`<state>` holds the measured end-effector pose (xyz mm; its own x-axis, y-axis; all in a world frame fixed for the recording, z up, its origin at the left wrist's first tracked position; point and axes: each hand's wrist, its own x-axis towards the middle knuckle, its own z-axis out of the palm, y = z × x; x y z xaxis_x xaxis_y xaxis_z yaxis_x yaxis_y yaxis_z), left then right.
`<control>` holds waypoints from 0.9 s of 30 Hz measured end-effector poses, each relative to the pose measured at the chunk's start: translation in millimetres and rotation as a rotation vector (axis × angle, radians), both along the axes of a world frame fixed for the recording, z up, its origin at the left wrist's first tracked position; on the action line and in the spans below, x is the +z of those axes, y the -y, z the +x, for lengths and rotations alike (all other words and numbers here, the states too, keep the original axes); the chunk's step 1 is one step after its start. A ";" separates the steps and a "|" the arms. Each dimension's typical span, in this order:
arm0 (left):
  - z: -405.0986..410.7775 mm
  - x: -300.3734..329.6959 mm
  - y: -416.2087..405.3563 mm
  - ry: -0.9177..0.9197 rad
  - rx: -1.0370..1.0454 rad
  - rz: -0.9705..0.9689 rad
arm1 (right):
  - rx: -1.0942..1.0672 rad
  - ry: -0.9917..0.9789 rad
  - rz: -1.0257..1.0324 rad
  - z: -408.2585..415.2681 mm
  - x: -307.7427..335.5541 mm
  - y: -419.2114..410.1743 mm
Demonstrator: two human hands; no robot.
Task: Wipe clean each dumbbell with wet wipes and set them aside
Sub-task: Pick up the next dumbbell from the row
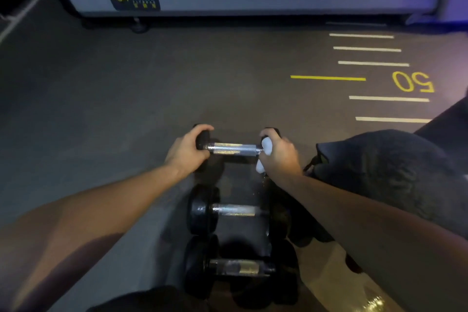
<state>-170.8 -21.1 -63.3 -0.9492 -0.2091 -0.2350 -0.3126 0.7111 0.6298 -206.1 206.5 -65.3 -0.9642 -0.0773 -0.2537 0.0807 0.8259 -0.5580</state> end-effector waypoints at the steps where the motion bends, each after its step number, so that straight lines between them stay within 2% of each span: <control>1: -3.1 14.9 1.6 -0.024 -0.004 -0.017 | 0.003 -0.029 -0.017 -2.2 12.0 0.0; 7: -15.8 132.3 -9.2 -0.213 -0.052 -0.100 | -0.056 -0.236 -0.137 -4.4 113.8 -14.0; 14: 1.4 238.6 -81.4 -0.392 -0.139 0.001 | -0.133 -0.422 -0.110 30.5 236.3 -94.3; 17: 16.3 257.3 -128.4 -0.414 -0.189 0.052 | -0.190 -0.485 -0.063 61.8 262.1 -141.8; 21: 38.1 263.9 -193.8 -0.430 -0.300 0.024 | -0.285 -0.509 -0.069 112.0 259.1 -204.6; 27: 61.6 232.2 -256.0 -0.368 -0.322 0.076 | -0.330 -0.456 -0.011 143.9 241.1 -264.3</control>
